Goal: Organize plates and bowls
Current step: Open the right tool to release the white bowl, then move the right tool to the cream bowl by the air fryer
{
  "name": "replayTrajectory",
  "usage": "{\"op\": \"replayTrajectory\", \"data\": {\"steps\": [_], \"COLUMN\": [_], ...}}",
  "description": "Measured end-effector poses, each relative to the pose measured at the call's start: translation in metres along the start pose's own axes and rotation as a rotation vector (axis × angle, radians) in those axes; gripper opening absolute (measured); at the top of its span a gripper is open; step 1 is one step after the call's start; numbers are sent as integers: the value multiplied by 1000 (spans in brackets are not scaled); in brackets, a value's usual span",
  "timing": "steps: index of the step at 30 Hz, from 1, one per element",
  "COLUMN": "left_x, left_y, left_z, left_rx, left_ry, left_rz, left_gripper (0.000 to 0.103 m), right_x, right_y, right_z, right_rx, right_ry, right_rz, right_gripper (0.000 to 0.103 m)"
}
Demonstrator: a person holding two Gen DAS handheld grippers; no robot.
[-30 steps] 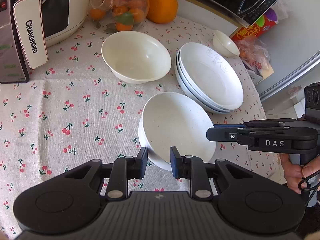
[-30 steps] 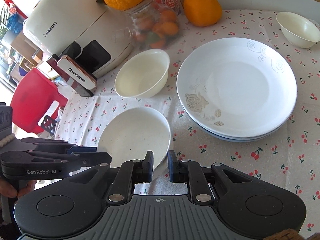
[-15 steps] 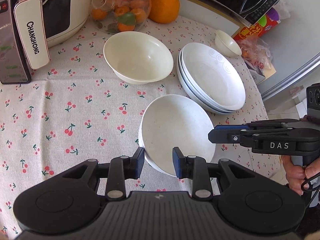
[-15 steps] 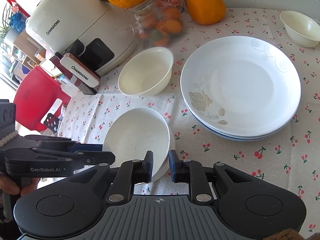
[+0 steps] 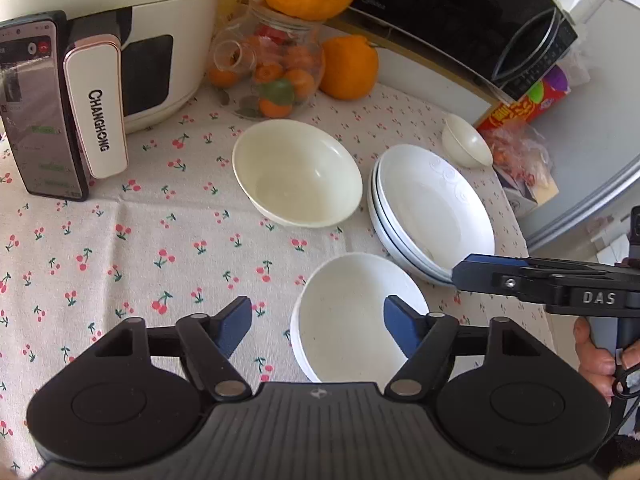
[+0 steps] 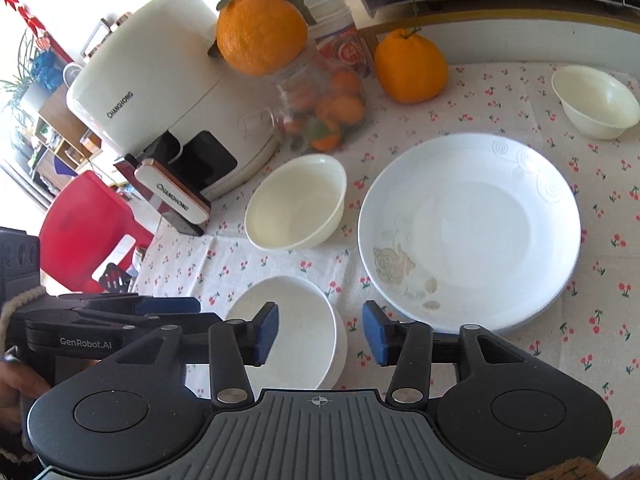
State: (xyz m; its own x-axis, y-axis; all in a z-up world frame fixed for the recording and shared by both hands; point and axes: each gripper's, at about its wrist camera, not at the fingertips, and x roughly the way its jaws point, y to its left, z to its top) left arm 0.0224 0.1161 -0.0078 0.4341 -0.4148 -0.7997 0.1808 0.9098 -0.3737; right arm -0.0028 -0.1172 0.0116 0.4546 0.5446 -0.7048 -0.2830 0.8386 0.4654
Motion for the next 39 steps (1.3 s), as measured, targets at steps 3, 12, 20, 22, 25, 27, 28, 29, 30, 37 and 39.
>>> {"op": "replayTrajectory", "data": {"steps": [3, 12, 20, 22, 25, 27, 28, 29, 30, 37, 39], "left_x": [2, 22, 39, 41, 44, 46, 46, 46, 47, 50, 51], "left_y": [3, 10, 13, 14, 15, 17, 18, 19, 21, 25, 26], "left_z": [5, 17, 22, 22, 23, 24, 24, 24, 24, 24, 25], "left_rx": [-25, -149, -186, -186, -194, -203, -208, -213, -218, -242, -248], "left_ry": [-82, -198, -220, -217, -211, -207, -205, -203, -201, -191, -190], "left_rz": [41, 100, 110, 108, 106, 110, 112, 113, 114, 120, 120], "left_gripper": [82, 83, 59, 53, 46, 42, 39, 38, 37, 22, 20], "right_x": [-5, 22, 56, 66, 75, 81, 83, 85, 87, 101, 104], "right_y": [-1, 1, 0, -2, -7, -11, -13, -15, -16, -18, -17], "right_z": [12, 45, 67, 70, 72, 75, 76, 77, 79, 84, 84], "right_rx": [-15, -103, -103, -102, -89, -78, -72, -65, -59, -53, -57], "right_ry": [-70, -181, -209, -199, -192, -186, -186, -186, -183, -157, -150], "right_rz": [19, 22, 39, 28, 18, 14, 14, 12, 10, -9, -23], "right_gripper": [63, 73, 73, 72, 64, 57, 51, 49, 44, 31, 30]}}
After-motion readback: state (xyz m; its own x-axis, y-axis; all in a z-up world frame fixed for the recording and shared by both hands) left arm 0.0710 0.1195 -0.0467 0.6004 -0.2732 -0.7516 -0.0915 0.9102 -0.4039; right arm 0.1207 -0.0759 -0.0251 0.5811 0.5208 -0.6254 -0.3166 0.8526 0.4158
